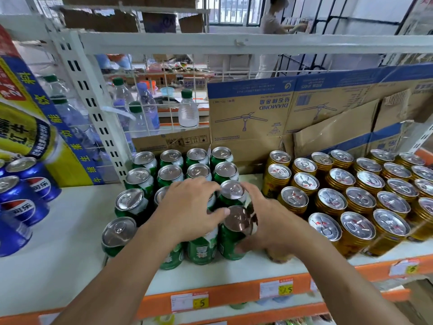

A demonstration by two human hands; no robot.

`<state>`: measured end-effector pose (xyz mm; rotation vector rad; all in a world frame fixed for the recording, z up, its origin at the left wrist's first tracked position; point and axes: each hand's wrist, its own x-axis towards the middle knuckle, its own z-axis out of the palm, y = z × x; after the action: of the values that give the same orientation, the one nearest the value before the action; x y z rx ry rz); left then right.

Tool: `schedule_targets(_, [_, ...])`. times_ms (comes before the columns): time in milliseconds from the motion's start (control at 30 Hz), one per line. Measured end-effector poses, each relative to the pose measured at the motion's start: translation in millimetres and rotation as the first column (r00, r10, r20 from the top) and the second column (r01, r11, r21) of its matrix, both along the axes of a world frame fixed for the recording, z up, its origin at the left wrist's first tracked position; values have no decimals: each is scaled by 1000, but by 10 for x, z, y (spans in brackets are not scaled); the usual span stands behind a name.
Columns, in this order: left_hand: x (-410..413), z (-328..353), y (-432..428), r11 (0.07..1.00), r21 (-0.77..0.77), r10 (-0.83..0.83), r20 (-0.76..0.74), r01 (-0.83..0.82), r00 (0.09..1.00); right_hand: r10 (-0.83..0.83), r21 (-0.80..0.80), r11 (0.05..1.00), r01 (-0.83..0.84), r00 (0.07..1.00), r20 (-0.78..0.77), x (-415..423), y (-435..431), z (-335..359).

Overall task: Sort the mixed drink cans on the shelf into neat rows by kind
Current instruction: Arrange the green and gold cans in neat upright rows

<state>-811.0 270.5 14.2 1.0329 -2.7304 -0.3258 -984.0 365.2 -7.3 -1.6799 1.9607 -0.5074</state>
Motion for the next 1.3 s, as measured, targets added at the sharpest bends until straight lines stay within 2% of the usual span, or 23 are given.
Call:
schedule_targets(100, [-301, -43, -66, 1000, 1, -19, -1, 19, 1000, -22, -2, 1000, 22, 1000, 2, -297, 14, 163])
schedule_targets(267, [-853, -158, -223, 999, 50, -1, 110, -4, 994, -162, -96, 986, 138, 934, -318, -838, -85, 172])
schedule_targets(333, [-1001, -226, -278, 995, 83, 33, 199, -50, 980, -152, -28, 988, 151, 928, -340, -1023, -134, 102])
schedule_targets(467, [-1071, -313, -324, 989, 100, 73, 332, -112, 940, -29, 103, 992, 71, 931, -364, -1264, -195, -50])
schedule_targets(633, [-1143, -205, -335, 975, 139, 98, 427, -173, 899, -21, 20, 999, 31, 923, -384, -1571, -375, 64])
schedule_targets(700, [-1279, -138, -311, 977, 86, 144, 410, -195, 901, -35, -37, 999, 23, 930, -367, -1708, -503, 87])
schedule_targets(767, [-1481, -103, -243, 981, 57, 159, 327, -187, 932, -54, -73, 997, 31, 935, -350, -1825, -666, 87])
schedule_targets(900, [-1945, -144, -146, 970, 192, 112, 181, -147, 977, -38, -52, 998, 23, 953, -300, -1991, -1017, -15])
schedule_targets(967, [-2112, -188, -172, 960, 229, 120, 178, -159, 977, -7, -15, 1000, 2, 955, -298, -2054, -1128, -78])
schedule_targets(1133, [-2249, -220, -248, 928, 306, 171, 157, -212, 973, -16, -71, 997, -1, 972, -236, -2150, -1187, -143])
schedule_targets(1300, [-2137, -154, -366, 922, 244, 287, 88, -300, 954, -62, -105, 993, 45, 983, -172, -2186, -1168, -235])
